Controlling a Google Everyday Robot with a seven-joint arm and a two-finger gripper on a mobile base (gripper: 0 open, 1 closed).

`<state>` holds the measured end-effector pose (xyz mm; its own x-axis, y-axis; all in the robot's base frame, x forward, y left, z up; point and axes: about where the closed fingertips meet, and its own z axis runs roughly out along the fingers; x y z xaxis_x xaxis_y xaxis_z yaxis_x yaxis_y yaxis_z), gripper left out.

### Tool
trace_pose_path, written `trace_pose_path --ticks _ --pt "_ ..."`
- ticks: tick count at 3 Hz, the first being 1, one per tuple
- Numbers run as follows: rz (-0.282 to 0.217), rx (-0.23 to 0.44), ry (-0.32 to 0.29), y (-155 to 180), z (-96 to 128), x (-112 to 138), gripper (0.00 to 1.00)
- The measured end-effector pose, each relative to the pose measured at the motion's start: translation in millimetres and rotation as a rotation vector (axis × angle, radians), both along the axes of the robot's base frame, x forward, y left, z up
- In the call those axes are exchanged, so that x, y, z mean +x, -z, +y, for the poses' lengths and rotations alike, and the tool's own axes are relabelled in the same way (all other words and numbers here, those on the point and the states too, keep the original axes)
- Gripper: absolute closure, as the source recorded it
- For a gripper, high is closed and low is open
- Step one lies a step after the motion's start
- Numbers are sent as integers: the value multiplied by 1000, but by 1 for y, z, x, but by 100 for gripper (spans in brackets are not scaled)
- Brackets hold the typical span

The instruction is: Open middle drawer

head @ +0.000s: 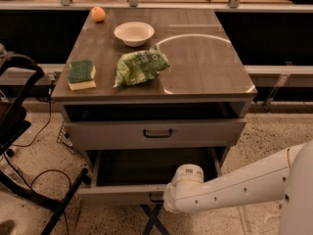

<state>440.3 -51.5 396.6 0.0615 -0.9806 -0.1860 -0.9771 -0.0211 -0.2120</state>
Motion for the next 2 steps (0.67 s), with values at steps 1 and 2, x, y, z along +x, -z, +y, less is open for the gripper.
trace_pose_path --ticks 1,2 --pt "0 0 0 0 0 0 72" --pt "-4 -6 1 -4 0 0 100"
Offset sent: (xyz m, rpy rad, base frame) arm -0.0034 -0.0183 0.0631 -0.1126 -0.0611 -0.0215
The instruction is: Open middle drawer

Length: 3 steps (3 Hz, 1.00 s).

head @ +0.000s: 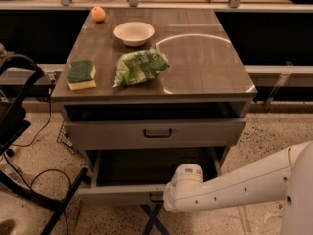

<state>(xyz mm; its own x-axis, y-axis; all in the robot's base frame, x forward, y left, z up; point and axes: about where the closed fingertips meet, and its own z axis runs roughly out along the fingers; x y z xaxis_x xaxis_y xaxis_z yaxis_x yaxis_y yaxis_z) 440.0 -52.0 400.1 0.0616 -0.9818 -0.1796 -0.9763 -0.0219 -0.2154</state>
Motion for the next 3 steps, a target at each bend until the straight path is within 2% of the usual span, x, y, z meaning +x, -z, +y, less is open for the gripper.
trace_pose_path --ticks 1,2,3 --pt "-2 -3 0 -2 0 0 100" --pt "-1 -3 0 -1 0 -1 84" --pt "1 -3 -1 0 0 -1 56"
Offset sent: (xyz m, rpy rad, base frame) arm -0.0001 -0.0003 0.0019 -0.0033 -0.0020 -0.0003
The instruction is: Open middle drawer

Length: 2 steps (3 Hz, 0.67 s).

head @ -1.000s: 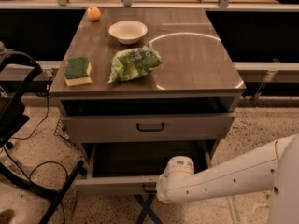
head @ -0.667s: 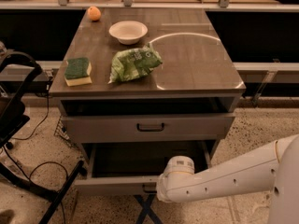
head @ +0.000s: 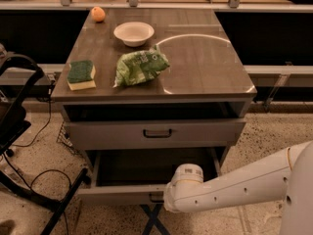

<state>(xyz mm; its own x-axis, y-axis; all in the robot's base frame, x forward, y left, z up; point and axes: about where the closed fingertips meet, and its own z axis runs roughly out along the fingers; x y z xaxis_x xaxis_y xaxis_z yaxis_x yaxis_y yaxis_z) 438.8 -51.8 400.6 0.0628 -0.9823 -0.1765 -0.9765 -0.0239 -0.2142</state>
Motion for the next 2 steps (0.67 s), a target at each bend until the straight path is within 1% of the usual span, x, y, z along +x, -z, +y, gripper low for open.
trace_pose_path --ticks 1,2 --pt "1 0 -1 0 0 0 71" --pt "-13 -21 12 -12 -5 -1 99"
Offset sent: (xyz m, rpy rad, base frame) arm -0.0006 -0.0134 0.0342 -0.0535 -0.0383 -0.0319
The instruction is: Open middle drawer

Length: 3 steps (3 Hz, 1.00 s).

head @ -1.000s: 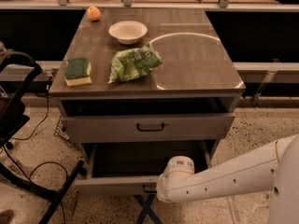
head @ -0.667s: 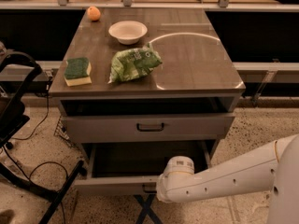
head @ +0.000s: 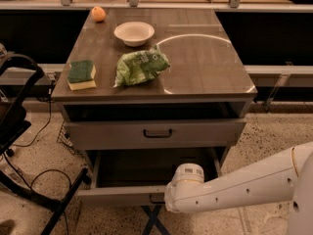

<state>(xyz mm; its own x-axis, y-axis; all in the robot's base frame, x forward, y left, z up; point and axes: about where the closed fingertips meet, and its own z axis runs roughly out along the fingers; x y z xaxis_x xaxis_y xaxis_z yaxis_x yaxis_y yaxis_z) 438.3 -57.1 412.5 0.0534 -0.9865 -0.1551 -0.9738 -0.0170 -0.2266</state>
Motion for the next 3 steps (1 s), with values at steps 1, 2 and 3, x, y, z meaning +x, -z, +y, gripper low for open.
trace_pose_path --ticks 1,2,3 --pt "0 0 0 1 0 0 100" --pt "0 0 0 1 0 0 100" --pt "0 0 0 1 0 0 100"
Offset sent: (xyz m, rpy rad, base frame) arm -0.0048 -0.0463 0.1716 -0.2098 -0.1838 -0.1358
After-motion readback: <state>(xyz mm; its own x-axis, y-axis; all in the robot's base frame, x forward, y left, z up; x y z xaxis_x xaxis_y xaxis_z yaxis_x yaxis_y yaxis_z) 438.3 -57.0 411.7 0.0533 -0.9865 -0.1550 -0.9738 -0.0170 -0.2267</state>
